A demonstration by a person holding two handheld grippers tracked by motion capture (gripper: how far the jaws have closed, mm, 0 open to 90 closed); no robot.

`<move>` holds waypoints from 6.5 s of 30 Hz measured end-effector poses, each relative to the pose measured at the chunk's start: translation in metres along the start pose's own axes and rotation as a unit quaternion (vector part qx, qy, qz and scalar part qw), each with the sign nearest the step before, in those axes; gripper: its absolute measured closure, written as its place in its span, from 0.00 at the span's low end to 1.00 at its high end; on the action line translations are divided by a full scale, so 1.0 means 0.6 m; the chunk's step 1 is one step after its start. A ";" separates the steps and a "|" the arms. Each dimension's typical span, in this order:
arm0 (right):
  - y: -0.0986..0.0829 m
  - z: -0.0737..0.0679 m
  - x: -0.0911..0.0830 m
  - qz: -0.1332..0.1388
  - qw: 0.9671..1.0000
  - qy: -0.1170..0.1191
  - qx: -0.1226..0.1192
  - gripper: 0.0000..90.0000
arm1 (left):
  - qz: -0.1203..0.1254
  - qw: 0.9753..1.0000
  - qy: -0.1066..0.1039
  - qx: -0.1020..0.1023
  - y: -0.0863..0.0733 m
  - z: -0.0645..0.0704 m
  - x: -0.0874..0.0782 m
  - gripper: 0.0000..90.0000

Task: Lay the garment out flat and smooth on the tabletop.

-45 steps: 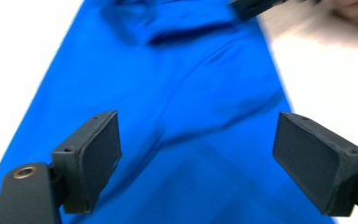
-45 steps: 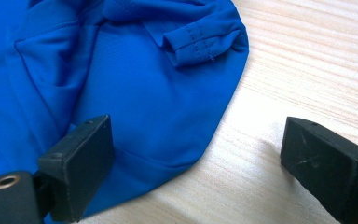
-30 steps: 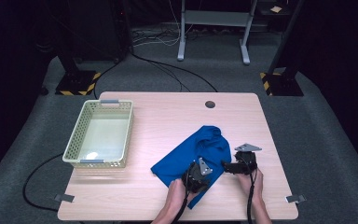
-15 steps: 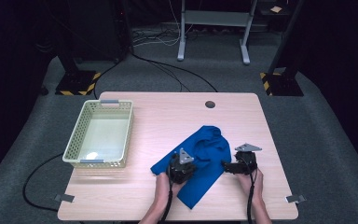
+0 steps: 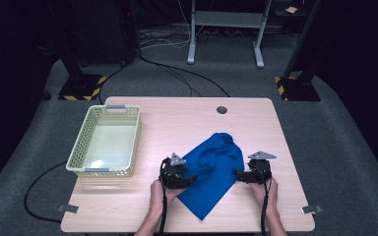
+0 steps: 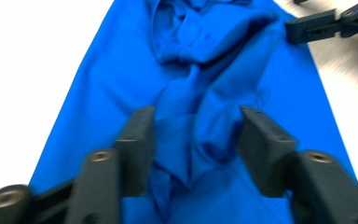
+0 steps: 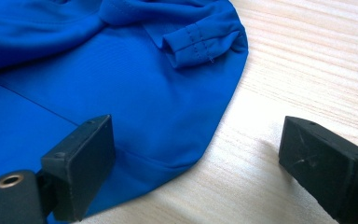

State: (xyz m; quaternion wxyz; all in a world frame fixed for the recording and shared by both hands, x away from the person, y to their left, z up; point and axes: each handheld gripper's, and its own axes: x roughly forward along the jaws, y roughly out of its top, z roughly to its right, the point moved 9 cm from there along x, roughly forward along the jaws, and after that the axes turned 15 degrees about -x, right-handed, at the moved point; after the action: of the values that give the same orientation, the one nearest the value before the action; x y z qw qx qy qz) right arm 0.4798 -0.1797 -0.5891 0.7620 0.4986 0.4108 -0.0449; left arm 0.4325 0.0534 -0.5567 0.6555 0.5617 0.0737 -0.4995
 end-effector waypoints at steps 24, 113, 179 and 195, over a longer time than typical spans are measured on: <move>0.000 0.000 0.000 0.001 1.000 0.000 0.000 0.11 | 0.009 0.996 0.040 0.079 0.011 0.085 0.074 0.77; 0.036 -0.024 0.006 0.022 0.999 0.029 0.012 0.08 | -0.039 0.989 0.145 0.016 0.037 -0.108 0.021 0.26; 0.173 -0.051 0.115 -0.069 0.983 -0.001 -0.172 0.91 | 0.041 0.994 0.102 0.007 -0.062 -0.097 -0.032 0.20; 0.212 0.006 0.139 -0.047 0.992 -0.011 -0.114 0.96 | 0.041 0.994 0.103 0.007 -0.062 -0.098 -0.032 0.20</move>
State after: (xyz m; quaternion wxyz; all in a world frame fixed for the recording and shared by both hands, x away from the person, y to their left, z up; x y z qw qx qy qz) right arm 0.5978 -0.0906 -0.5525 0.8152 0.3883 0.4279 -0.0394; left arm 0.4230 0.1164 -0.5898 0.6601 0.6174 0.1140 -0.4124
